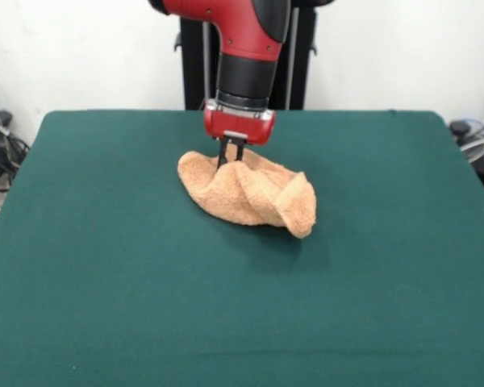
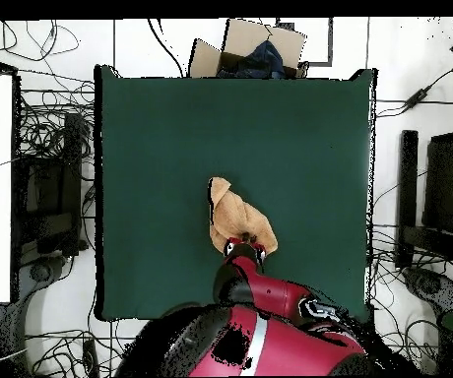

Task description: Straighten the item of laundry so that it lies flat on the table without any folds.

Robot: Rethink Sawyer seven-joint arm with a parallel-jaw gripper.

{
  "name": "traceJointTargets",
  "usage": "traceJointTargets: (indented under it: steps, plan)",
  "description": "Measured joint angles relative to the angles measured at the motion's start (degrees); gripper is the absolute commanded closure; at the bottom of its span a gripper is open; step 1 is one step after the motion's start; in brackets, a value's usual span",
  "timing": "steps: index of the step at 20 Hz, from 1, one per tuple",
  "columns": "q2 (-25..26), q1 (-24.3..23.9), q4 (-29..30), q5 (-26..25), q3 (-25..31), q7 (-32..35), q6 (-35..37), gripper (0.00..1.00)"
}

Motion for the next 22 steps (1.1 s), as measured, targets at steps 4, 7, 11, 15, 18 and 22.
traceJointTargets:
  steps: [4, 7, 11, 15, 18, 22]
  plan:
    - [-2.28, 2.01, 2.00, 3.63, 0.03, -0.01, 1.23, 1.00]
    - [-6.09, 4.28, 3.92, 6.48, 0.07, 0.00, 5.82, 1.00]
    - [-11.11, 6.05, 5.19, 8.28, 0.10, 0.00, 14.02, 1.00]
    - [-19.27, 7.26, 5.96, 9.59, 0.10, 0.00, 28.78, 1.00]
    - [-23.71, 7.30, 6.11, 9.75, 0.07, 0.00, 36.17, 1.00]
    - [-28.31, 7.28, 6.19, 9.75, 0.07, 0.00, 42.48, 1.00]
